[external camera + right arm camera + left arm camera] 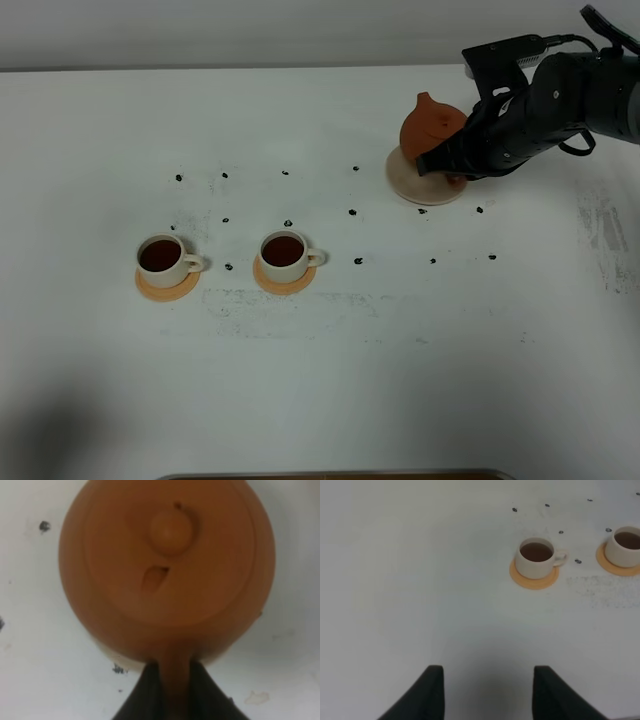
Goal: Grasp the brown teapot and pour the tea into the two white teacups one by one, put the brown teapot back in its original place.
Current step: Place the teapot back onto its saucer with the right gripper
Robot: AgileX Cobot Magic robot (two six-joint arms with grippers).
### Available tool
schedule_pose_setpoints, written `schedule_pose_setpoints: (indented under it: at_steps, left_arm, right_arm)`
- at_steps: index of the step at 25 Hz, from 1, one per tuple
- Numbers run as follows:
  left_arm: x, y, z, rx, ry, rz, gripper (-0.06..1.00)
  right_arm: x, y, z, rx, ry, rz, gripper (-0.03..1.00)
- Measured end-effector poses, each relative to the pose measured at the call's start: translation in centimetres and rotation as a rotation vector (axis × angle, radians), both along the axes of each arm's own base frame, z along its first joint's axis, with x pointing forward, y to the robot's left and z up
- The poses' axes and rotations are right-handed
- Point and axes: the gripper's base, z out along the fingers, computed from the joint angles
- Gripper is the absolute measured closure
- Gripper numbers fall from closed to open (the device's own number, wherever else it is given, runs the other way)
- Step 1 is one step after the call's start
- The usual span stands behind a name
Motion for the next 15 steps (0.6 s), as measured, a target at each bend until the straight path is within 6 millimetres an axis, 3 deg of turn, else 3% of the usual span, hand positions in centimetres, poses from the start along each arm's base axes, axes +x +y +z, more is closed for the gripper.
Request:
schedule_pose_setpoints:
  at_steps: [15]
  left_arm:
    - [0.0,0.0,0.0,0.000,-0.001,0.000,0.51]
  right_arm:
    - [0.2,0.0,-2.1,-0.008,0.044,-0.005,0.85]
